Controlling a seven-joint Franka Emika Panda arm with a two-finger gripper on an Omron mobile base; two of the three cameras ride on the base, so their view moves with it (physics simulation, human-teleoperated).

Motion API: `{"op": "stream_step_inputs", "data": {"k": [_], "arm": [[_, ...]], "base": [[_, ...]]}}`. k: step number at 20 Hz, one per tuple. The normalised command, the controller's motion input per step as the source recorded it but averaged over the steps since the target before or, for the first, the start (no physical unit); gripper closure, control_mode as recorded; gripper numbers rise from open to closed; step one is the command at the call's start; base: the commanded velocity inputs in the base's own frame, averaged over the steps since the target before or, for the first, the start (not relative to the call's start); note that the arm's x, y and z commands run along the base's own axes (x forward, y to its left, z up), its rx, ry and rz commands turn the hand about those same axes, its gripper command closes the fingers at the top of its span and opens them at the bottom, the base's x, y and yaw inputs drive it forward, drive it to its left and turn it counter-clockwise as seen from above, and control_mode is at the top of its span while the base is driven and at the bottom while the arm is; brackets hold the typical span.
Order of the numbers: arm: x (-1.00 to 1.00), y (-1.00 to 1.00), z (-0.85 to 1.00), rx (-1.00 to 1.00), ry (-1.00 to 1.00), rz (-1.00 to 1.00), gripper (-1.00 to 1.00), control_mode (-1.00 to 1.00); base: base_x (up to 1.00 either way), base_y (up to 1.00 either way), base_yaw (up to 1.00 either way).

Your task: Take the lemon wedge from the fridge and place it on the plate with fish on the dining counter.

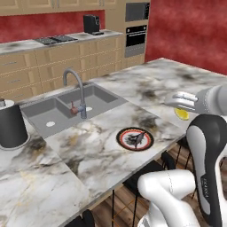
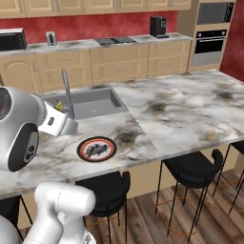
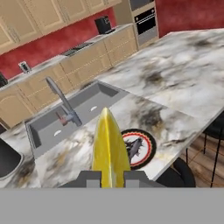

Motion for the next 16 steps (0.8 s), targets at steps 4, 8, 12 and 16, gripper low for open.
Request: {"op": "stream_step_inputs", "data": {"k": [4, 8, 12, 16], "arm": [[1.00, -0.03, -0.02, 0.09, 0.36, -0.11, 1.00, -1.00], [1.00, -0.01, -0.11, 0.11, 0.42, -0.11, 1.00, -1.00], [0.53, 0.00, -0.10, 0.10, 0.24, -0.01, 1.00, -1.00], [0.28, 0.00, -0.83, 0.02, 0.21, 0.00, 1.00, -1.00]], "base": [[0.00, 0.00, 0.00], [0.00, 0.00, 0.00], [0.00, 0.00, 0.00], [0.00, 0.00, 0.00]]}}
